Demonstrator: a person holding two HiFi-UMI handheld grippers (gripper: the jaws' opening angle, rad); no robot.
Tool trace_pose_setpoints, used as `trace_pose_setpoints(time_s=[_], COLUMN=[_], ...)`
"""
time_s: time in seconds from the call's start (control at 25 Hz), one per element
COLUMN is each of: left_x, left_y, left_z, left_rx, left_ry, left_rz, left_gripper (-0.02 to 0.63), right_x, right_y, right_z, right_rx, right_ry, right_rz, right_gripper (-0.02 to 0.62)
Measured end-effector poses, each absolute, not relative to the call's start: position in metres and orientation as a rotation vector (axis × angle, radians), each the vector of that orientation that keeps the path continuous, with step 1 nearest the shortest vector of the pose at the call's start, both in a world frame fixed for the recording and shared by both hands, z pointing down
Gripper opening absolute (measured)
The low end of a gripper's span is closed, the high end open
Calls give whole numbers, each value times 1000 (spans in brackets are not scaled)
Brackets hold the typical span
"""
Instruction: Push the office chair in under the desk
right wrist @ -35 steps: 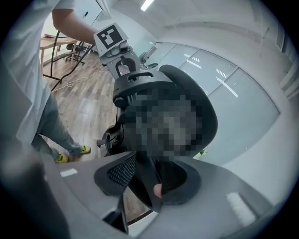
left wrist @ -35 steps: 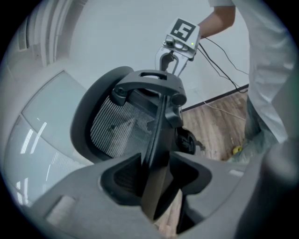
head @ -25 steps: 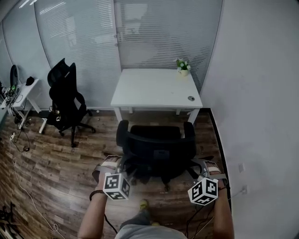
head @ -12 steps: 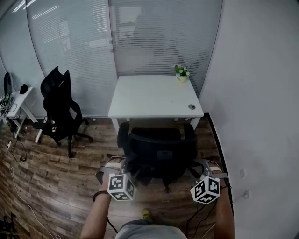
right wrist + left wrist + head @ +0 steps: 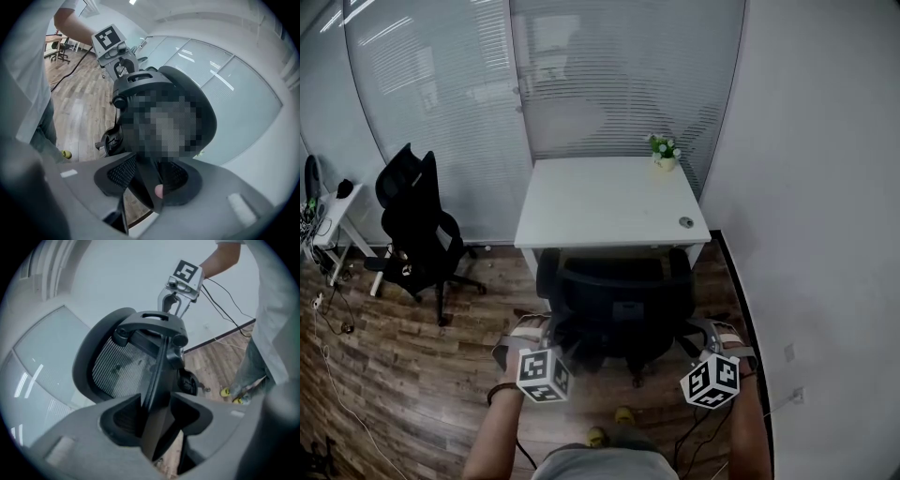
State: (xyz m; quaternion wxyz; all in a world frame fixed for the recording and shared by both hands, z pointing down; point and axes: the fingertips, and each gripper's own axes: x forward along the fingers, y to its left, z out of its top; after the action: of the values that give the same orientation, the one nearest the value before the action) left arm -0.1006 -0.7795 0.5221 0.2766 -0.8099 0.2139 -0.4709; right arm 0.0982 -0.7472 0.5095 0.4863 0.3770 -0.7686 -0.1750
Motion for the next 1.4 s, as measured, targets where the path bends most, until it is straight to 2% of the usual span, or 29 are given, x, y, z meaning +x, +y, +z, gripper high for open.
trace_pose_setpoints(time_s=[1.08, 1.4], left_x=[-93, -90], left_y=[-809, -802], left_z=[518, 511], left_rx=[-2193, -2282], left_ry=[640, 688], left_rz=[-1261, -1201], left_gripper=[207, 235], right_x=[103, 106], right_y=[-775, -767], right_z=[507, 491], right_rx=[916, 1021], right_ry=[-1897, -1985], right_rz=[-461, -412], right_gripper=[152, 149])
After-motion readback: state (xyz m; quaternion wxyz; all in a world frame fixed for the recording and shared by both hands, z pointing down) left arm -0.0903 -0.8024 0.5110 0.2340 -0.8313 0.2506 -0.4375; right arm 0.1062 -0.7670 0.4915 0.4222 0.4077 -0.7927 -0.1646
